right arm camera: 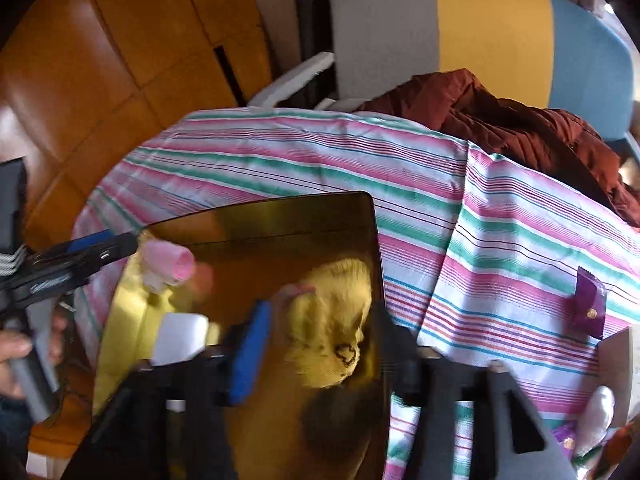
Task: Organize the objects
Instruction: 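Lower both items into the gold tray and open both tools, then move both tools back toward the purple packets and medicine box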
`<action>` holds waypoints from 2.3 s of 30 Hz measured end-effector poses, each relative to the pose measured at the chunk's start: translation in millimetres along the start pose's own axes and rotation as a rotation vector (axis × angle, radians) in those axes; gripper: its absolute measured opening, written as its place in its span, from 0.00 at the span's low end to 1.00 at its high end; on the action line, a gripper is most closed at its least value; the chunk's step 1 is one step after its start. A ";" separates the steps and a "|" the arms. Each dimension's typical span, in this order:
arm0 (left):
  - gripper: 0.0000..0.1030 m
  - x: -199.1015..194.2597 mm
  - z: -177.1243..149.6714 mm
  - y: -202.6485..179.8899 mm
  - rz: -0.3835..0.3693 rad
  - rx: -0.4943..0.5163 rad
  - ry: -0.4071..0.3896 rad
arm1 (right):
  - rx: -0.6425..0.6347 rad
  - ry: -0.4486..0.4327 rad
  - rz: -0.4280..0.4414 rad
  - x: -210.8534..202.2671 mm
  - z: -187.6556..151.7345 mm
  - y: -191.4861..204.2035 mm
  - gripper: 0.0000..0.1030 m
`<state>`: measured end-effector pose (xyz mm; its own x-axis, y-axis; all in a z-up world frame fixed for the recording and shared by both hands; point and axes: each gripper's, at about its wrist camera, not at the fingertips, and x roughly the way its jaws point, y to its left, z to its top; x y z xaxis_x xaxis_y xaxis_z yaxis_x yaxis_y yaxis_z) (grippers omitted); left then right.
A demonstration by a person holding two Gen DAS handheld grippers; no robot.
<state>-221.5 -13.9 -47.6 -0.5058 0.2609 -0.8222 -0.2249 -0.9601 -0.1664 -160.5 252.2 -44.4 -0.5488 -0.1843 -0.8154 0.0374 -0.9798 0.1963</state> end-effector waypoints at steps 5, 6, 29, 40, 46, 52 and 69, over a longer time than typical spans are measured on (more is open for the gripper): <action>0.81 -26.0 -17.5 6.2 -0.016 -0.033 -0.046 | -0.016 -0.010 -0.028 -7.1 -7.1 8.7 0.68; 0.81 -32.5 -21.8 3.7 -0.009 -0.022 -0.062 | -0.013 -0.015 -0.039 -11.5 -10.3 8.9 0.72; 0.80 -114.5 -109.1 -60.2 -0.062 0.050 -0.202 | -0.143 -0.213 -0.210 -94.0 -95.2 50.6 1.00; 0.80 -111.1 -131.0 -103.4 -0.030 0.181 -0.194 | -0.076 -0.263 -0.302 -121.5 -119.4 16.8 1.00; 0.80 -102.8 -136.2 -121.0 -0.053 0.222 -0.155 | -0.044 -0.293 -0.338 -134.5 -123.1 -1.1 1.00; 0.80 -94.3 -143.2 -140.2 -0.108 0.258 -0.111 | 0.004 -0.290 -0.384 -143.0 -127.4 -24.5 1.00; 0.79 -85.8 -146.0 -200.5 -0.211 0.388 -0.045 | 0.260 -0.304 -0.617 -196.6 -140.3 -178.0 1.00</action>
<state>-11.4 141.5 -23.2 -0.4494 0.4591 -0.7663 -0.6186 -0.7788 -0.1038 57.9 452.0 4.6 -0.6149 0.4610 -0.6398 -0.5316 -0.8416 -0.0955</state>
